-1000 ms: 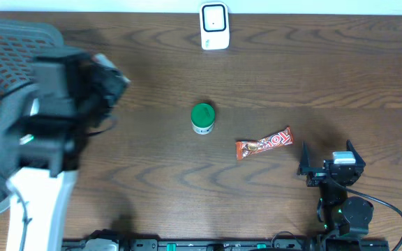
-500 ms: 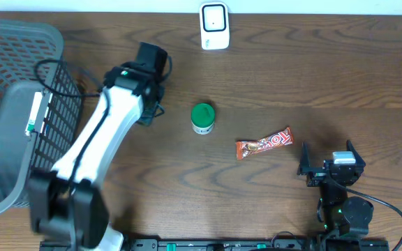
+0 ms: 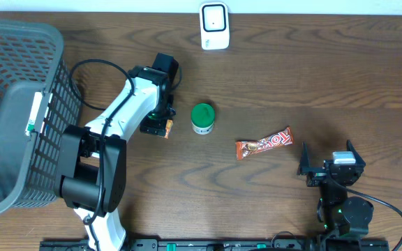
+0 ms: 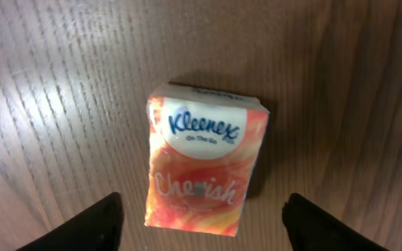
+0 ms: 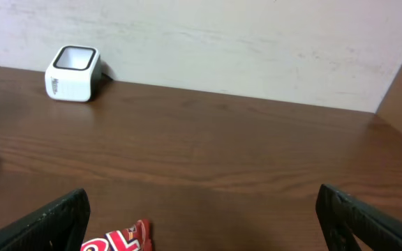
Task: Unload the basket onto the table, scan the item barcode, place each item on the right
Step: 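Carry the Kleenex pack toward the scanner and drop it on the table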
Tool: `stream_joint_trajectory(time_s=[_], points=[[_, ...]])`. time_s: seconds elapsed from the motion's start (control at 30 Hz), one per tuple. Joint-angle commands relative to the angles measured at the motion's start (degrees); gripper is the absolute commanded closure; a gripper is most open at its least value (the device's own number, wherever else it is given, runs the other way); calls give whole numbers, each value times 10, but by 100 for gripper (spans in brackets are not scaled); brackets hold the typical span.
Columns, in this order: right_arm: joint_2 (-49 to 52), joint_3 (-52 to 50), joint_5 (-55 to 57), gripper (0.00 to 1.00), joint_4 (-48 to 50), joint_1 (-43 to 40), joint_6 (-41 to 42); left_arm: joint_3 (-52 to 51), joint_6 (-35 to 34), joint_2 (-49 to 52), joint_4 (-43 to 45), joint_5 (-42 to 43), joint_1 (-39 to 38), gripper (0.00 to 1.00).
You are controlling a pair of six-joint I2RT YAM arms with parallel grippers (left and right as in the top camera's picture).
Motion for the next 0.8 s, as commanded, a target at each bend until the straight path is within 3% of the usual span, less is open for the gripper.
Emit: stream_joint_trajectory(time_s=[0.0,0.1,0.33,0.4,0.53,0.63,0.77], points=[[0,-1,1,1,-2,5,-6,2,49,-29,-1,-3,-2,22],[0,-1,1,1,-2,5,-6,22,132,-82,0,-45,-2,18],[0,-1,1,1,-2,5,-6,98,544,-266,82,-141,19,4],[0,-1,1,1,-2,5,-6,126,610,-315,91,-168,43,1],[0,-1,1,1,-2,5,-6,176,688,-380,105,-196,144,1],[0,-1,1,1,-2,5,-6,201,694,-399,108,-184,272,2],[0,-1,1,1,-2,5,-6,206,734,-390,113,-58,445,2]])
